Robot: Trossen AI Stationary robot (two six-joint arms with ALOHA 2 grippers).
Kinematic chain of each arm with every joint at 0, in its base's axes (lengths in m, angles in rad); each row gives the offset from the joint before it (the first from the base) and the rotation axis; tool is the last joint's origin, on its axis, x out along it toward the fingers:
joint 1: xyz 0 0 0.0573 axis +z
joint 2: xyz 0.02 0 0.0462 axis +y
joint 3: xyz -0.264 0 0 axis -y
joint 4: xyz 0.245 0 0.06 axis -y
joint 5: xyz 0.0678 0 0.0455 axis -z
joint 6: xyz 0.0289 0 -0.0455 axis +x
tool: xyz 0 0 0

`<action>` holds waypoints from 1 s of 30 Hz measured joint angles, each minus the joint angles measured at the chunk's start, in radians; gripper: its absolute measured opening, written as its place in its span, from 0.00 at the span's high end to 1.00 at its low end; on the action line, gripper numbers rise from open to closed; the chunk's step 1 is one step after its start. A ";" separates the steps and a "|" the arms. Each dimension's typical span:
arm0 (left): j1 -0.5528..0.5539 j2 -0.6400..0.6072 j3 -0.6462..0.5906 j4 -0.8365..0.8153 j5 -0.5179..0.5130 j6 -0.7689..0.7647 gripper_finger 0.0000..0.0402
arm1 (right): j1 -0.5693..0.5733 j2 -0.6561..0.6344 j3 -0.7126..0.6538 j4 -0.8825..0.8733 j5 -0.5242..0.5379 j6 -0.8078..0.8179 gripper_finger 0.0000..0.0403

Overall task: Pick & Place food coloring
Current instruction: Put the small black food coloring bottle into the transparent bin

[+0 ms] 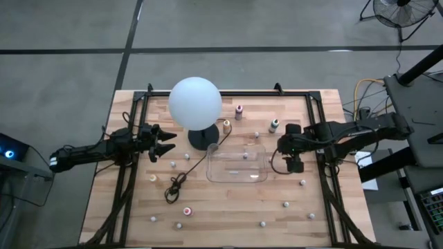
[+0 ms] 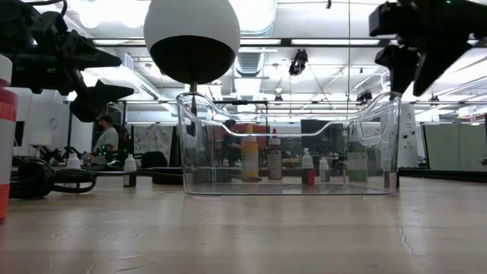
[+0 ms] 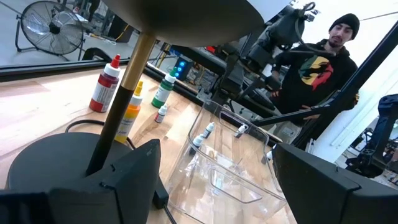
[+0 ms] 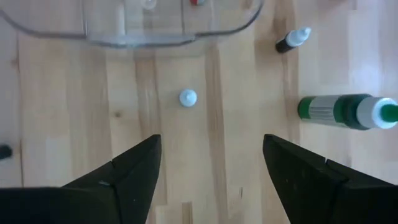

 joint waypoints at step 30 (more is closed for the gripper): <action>0.000 -0.001 0.000 0.000 0.000 0.000 0.30 | 0.000 0.066 -0.177 0.219 -0.060 -0.005 0.32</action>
